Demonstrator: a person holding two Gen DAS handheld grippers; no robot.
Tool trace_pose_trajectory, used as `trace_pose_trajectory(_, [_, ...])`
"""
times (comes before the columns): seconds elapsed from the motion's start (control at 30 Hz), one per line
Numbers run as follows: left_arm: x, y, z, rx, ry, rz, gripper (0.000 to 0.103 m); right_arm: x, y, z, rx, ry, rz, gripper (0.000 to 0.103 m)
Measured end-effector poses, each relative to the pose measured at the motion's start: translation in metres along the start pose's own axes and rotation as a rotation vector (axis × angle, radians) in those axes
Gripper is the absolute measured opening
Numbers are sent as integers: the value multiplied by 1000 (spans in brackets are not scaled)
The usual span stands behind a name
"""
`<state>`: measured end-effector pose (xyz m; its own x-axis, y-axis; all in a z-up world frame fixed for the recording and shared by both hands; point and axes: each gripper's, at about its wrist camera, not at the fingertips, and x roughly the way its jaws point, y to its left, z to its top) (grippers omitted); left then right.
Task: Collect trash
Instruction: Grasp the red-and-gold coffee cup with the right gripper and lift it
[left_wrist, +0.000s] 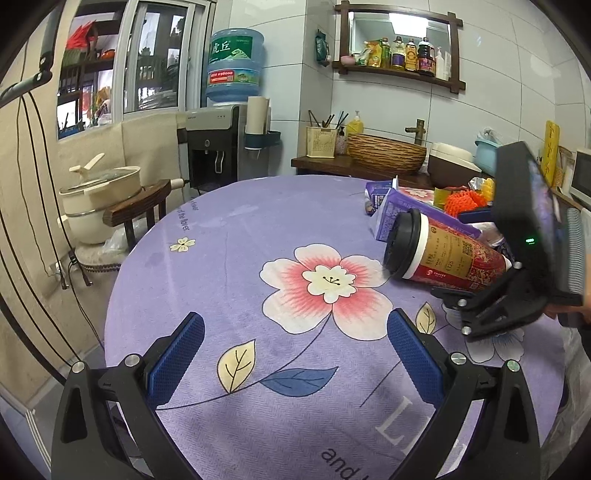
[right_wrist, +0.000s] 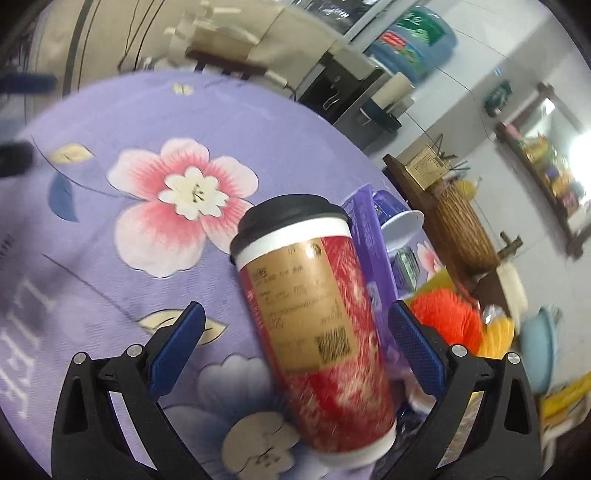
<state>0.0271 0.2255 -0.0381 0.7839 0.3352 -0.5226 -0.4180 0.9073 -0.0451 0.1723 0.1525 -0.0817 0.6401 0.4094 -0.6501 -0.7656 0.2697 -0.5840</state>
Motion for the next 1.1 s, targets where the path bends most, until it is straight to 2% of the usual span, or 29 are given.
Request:
trace_pose_trajectory(0.17, [4, 4, -2, -10, 9, -3, 98, 31, 10, 15, -114, 71, -13, 98])
trace_pose_trajectory(0.27, [5, 5, -4, -14, 14, -8, 98, 42, 14, 20, -158, 81, -53, 98])
trace_pose_trajectory(0.4, [6, 5, -5, -12, 19, -14, 98, 47, 10, 26, -144, 98, -71, 98])
trace_pose_trajectory(0.5, [5, 3, -5, -8, 16, -21, 98, 46, 9, 25, -125, 104, -59, 87])
trace_pose_trajectory(0.67, [3, -3, -4, 0, 12, -33, 98, 33, 21, 21, -135, 68, -82, 87])
trace_pose_trajectory(0.83, [0, -8, -4, 9, 9, -35, 98, -12, 9, 17, 2, -47, -95, 87])
trace_pose_trajectory(1.1, [1, -20, -3, 22, 21, -63, 98, -104, -30, -19, 317, -234, -16, 82])
